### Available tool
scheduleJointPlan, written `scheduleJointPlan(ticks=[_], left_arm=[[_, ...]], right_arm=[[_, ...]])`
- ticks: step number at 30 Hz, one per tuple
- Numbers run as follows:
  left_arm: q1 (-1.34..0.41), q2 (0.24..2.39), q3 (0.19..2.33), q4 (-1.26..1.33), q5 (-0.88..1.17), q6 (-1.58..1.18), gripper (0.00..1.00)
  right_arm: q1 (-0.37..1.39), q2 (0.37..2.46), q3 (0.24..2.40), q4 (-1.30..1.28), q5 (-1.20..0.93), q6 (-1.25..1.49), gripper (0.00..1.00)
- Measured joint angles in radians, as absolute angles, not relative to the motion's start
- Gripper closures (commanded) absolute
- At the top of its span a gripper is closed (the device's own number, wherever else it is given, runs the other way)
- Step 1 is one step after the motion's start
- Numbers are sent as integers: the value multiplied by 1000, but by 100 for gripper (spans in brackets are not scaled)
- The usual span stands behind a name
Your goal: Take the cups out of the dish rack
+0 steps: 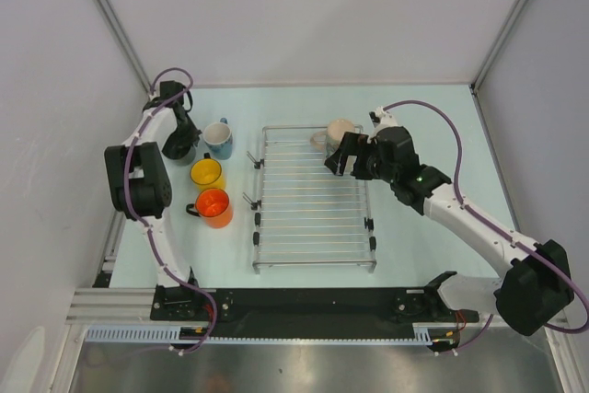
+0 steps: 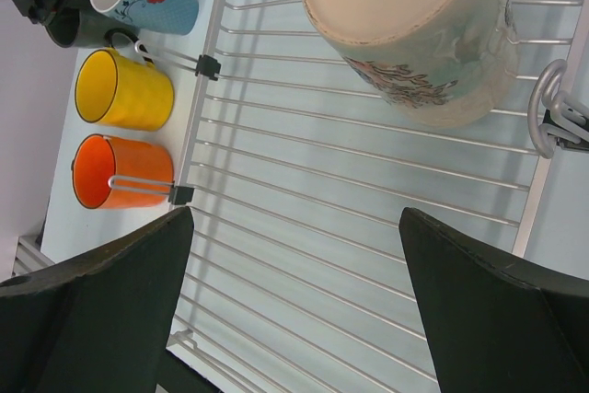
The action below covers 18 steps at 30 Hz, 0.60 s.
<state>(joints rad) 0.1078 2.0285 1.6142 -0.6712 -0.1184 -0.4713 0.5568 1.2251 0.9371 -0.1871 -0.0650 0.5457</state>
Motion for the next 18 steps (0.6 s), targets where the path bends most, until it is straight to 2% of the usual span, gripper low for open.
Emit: scheduleJointPlan(ticks=[7, 10, 11, 13, 16, 18], left_arm=[[122, 2067, 1652, -690, -101, -473, 99], [124, 2068, 1654, -692, -101, -477, 89], [125, 2068, 1654, -692, -101, -479, 82], [125, 2068, 1654, -692, -100, -481, 77], [126, 2067, 1654, -694, -100, -482, 63], [127, 2067, 1658, -694, -97, -490, 58]], right_arm=[[557, 1228, 937, -187, -65, 546, 0], [557, 1233, 937, -185, -65, 546, 0], [557, 1236, 937, -185, -65, 547, 0], [557, 1239, 937, -185, -65, 547, 0], [557, 1240, 937, -185, -65, 548, 0], [557, 1241, 937, -184, -65, 549, 0]])
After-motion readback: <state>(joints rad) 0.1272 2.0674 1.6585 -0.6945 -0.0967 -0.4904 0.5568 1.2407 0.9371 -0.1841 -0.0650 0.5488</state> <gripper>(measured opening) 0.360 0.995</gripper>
